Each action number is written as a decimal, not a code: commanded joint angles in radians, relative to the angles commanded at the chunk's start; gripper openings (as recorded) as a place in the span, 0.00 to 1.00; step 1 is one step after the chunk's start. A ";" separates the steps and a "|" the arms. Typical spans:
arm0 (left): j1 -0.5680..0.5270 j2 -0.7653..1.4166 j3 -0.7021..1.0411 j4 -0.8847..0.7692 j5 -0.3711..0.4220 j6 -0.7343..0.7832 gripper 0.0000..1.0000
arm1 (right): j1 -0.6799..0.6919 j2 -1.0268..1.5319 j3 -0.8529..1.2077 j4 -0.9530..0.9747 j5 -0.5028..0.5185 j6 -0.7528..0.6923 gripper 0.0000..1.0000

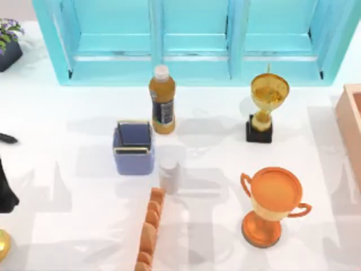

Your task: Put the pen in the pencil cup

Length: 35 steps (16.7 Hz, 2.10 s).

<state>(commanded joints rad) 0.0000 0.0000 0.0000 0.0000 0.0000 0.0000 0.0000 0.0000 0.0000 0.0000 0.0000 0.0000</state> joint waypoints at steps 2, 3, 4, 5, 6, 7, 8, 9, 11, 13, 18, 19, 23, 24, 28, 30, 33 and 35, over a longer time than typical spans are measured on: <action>-0.003 -0.013 0.032 0.004 0.005 -0.001 1.00 | 0.000 0.000 0.000 0.000 0.000 0.000 1.00; 0.002 -0.003 0.040 0.003 0.005 -0.004 1.00 | 0.000 0.000 0.000 0.000 0.000 0.000 1.00; 0.010 0.018 0.056 0.000 0.007 -0.010 1.00 | 0.000 0.000 0.000 0.000 0.000 0.000 1.00; 0.021 0.048 0.081 -0.005 0.011 -0.018 1.00 | 0.000 0.000 0.000 0.000 0.000 0.000 1.00; 0.035 0.088 0.114 -0.012 0.016 -0.028 1.00 | 0.000 0.000 0.000 0.000 0.000 0.000 1.00; 0.051 0.138 0.154 -0.023 0.025 -0.039 1.00 | 0.000 0.000 0.000 0.000 0.000 0.000 1.00; 0.068 0.196 0.200 -0.037 0.035 -0.051 1.00 | 0.000 0.000 0.000 0.000 0.000 0.000 1.00; 0.085 0.264 0.248 -0.054 0.049 -0.064 1.00 | 0.000 0.000 0.000 0.000 0.000 0.000 1.00; 0.121 0.424 0.345 -0.097 0.081 -0.094 1.00 | 0.000 0.000 0.000 0.000 0.000 0.000 1.00; 0.156 0.613 0.446 -0.146 0.119 -0.132 1.00 | 0.000 0.000 0.000 0.000 0.000 0.000 1.00; 0.253 1.093 0.688 -0.270 0.220 -0.297 1.00 | 0.000 0.000 0.000 0.000 0.000 0.000 1.00; 0.274 1.181 0.731 -0.291 0.240 -0.346 1.00 | 0.000 0.000 0.000 0.000 0.000 0.000 1.00; 0.355 1.481 0.872 -0.349 0.317 -0.560 1.00 | 0.000 0.000 0.000 0.000 0.000 0.000 1.00; 0.372 1.539 0.900 -0.357 0.334 -0.613 1.00 | 0.000 0.000 0.000 0.000 0.000 0.000 1.00; 0.417 1.705 0.982 -0.370 0.393 -0.788 1.00 | 0.000 0.000 0.000 0.000 0.000 0.000 1.00; 0.426 1.750 1.006 -0.371 0.411 -0.845 1.00 | 0.000 0.000 0.000 0.000 0.000 0.000 1.00; 0.431 1.774 1.019 -0.372 0.420 -0.872 1.00 | 0.000 0.000 0.000 0.000 0.000 0.000 1.00; 0.431 1.774 1.019 -0.372 0.420 -0.872 1.00 | 0.000 0.000 0.000 0.000 0.000 0.000 1.00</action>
<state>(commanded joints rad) 0.4305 1.7743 1.0186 -0.3721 0.4198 -0.8722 0.0000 0.0000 0.0000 0.0000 0.0000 0.0000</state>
